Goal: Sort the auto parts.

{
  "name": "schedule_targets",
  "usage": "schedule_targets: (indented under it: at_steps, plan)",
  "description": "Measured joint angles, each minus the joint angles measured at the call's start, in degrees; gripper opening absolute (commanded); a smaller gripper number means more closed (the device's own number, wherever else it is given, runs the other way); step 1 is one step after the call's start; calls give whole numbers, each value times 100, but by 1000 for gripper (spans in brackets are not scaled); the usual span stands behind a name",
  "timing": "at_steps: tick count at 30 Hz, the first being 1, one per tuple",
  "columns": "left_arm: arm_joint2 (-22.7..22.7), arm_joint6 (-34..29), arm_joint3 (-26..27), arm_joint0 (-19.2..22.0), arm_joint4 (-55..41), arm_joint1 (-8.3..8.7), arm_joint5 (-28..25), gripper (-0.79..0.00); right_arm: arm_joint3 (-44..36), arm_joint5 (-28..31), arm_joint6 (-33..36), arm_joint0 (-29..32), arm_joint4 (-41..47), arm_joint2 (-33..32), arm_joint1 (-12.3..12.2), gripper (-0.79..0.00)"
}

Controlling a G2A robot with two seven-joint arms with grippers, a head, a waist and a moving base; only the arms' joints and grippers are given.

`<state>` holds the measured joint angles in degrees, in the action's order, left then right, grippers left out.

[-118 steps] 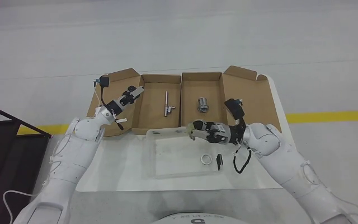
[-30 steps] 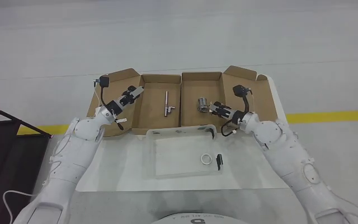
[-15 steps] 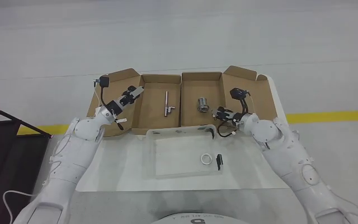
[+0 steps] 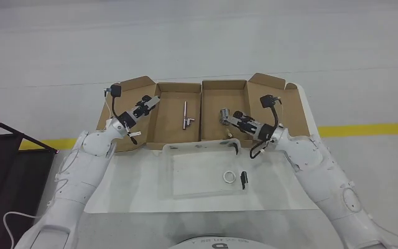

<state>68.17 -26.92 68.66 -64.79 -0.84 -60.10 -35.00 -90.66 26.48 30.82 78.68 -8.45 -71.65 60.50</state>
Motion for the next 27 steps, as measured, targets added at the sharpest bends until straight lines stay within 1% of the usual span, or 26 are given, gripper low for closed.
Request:
schedule_targets:
  at_steps: [1, 2, 3, 4, 5, 8, 9, 10, 11, 13, 15, 17, 20, 24, 25, 27]
  plan:
    - [0, 0, 0, 0, 0, 0, 0, 0, -10, 446, -35, 75, 252, -58, -5, -431]
    - [0, 0, 0, 0, 0, 0, 0, 0, 3, 765, -14, 122, 439, -92, -11, -422]
    - [0, 0, 0, 0, 0, 0, 0, 0, 22, 1064, 33, 157, 618, -127, -19, -376]
    - [0, 0, 0, 0, 0, 0, 0, 0, 45, 1340, 93, 187, 791, -155, -28, -394]
    - [0, 0, 0, 0, 0, 0, 0, 0, 78, 1667, 195, 218, 1018, -176, -38, -394]
    - [0, 0, 0, 0, 0, 0, 0, 0, 171, 2351, 488, 249, 1609, -192, -68, -409]
    - [0, 0, 0, 0, 0, 0, 0, 0, 199, 2531, 592, 252, 1809, -184, -78, -403]
    - [0, 0, 0, 0, 0, 0, 0, 0, 225, 2696, 705, 255, 2026, -168, -89, -308]
    - [0, 0, 0, 0, 0, 0, 0, 0, 247, 2877, 884, 256, 2343, -127, -106, 0]
    - [0, 0, 0, 0, 0, 0, 0, 0, 232, 3059, 1252, 237, 2939, 2, -137, 0]
    - [0, 0, 0, 0, 0, 0, 0, 0, 181, 3087, 1691, 197, 3678, 144, -163, 0]
    - [0, 0, 0, 0, 0, 0, 0, 0, 176, 3056, 1708, 192, 3950, 146, -166, 0]
    - [0, 0, 0, 0, 0, 0, 0, 0, 179, 3054, 1640, 195, 3646, 139, -164, 0]
    - [0, 0, 0, 0, 0, 0, 0, 0, 173, 3015, 1625, 186, 3592, 126, -164, 0]
    - [0, 0, 0, 0, 0, 0, 0, 0, 149, 2905, 1597, 166, 3481, 107, -165, 0]
    - [0, 0, 0, 0, 0, 0, 0, 0, -14, 2422, 1433, 115, 2817, 60, -161, 0]
